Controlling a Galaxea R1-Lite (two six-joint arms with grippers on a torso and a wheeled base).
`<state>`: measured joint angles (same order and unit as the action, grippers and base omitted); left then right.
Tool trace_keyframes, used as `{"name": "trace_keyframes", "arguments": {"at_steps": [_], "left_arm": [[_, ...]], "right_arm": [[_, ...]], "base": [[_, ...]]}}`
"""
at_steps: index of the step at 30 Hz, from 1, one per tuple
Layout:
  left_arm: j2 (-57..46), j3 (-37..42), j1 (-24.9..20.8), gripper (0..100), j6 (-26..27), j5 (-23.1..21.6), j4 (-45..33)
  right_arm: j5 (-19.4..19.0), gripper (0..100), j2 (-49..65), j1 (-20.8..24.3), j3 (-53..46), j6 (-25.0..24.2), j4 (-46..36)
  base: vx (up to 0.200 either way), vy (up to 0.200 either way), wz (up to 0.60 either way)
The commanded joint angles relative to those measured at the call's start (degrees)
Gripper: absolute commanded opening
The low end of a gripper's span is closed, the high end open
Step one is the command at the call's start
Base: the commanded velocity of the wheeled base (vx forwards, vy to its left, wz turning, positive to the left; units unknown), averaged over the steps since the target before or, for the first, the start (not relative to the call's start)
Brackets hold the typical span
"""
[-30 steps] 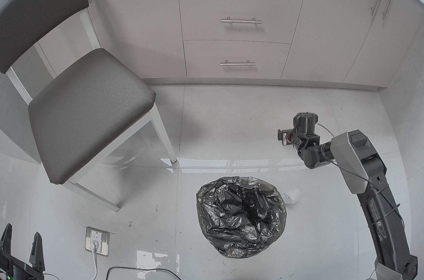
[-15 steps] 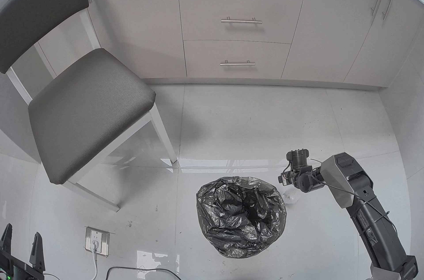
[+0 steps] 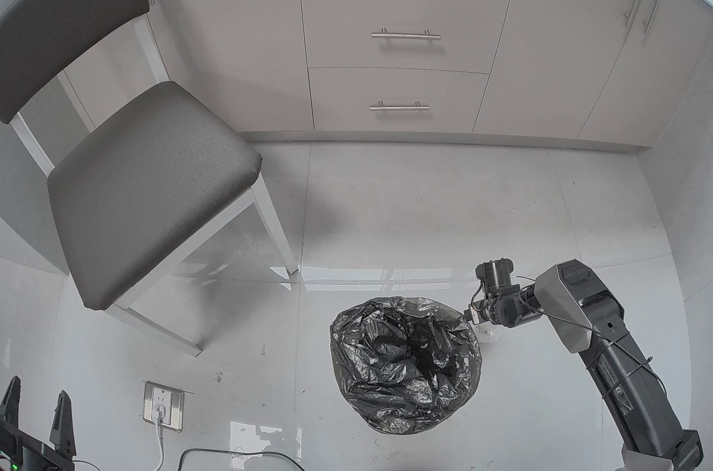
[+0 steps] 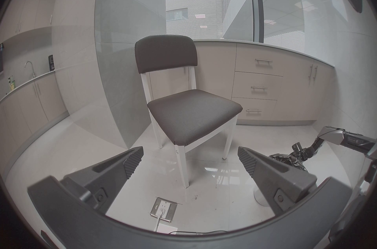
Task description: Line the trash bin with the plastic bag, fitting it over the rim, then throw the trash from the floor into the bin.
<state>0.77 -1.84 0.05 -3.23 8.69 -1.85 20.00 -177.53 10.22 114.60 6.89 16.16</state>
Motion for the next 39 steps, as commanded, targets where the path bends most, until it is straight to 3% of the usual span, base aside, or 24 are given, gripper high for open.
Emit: {"name": "trace_keyframes", "arguments": {"at_steps": [1,10,39], "left_arm": [[-0.77,0.0,0.04,100,-0.02,0.01,0.01],[-0.77,0.0,0.04,100,-0.11,0.01,0.01],[-0.77,0.0,0.04,100,-0.11,0.01,0.1]], "right_arm": [[-0.05,100,-0.09,-0.02,-0.01,-0.03,-0.17],[-0.67,100,-0.09,0.59,-0.01,1.55,-8.43],[-1.81,100,-0.09,0.95,-0.01,4.01,-9.05]], "base": [[0.0,0.0,0.0],[0.0,0.0,0.0],[0.0,0.0,0.0]]}}
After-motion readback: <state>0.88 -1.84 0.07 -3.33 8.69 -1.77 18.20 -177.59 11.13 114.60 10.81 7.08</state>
